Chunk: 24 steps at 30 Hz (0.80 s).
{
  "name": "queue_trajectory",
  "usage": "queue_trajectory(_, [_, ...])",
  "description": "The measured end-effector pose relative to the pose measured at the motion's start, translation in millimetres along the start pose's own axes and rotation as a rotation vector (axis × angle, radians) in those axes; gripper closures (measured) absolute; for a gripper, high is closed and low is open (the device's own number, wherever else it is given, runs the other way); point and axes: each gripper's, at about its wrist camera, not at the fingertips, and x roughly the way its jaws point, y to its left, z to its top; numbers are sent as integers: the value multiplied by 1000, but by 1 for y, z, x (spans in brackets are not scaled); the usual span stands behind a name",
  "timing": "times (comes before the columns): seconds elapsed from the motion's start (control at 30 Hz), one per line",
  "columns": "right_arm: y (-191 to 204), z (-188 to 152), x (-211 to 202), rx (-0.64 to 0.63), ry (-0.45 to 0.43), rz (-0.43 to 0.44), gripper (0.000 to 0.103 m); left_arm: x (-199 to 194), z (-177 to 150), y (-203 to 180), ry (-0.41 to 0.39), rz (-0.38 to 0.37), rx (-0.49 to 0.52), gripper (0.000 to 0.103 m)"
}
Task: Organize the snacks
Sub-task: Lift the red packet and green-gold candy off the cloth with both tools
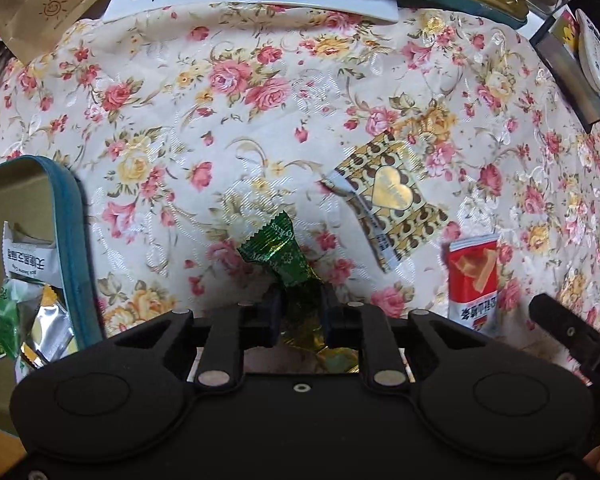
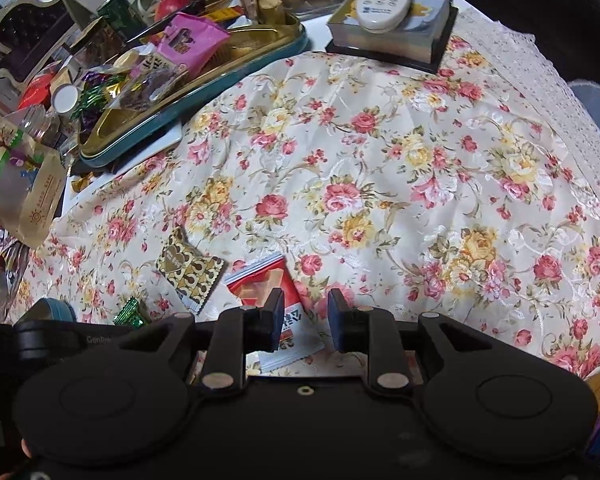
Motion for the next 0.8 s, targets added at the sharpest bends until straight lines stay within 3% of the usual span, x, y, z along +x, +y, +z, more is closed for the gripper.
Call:
queue_trajectory(0.2, [-10,1,3,64,34,17,73,-1,19,-1,6,-43,-70,70])
queue_trajectory(0.43, [-9,1,-1,50,24,23,69,8,32,5,-9,-74,-103,65])
queue_trajectory(0.6, [-11,0,-2,44,22,22,68,2,29,10,-23,-84,-128,65])
queue_trajectory(0.8, [-11,-1,-4,42,22,24,68,-1,21,29,5,-101,-237,64])
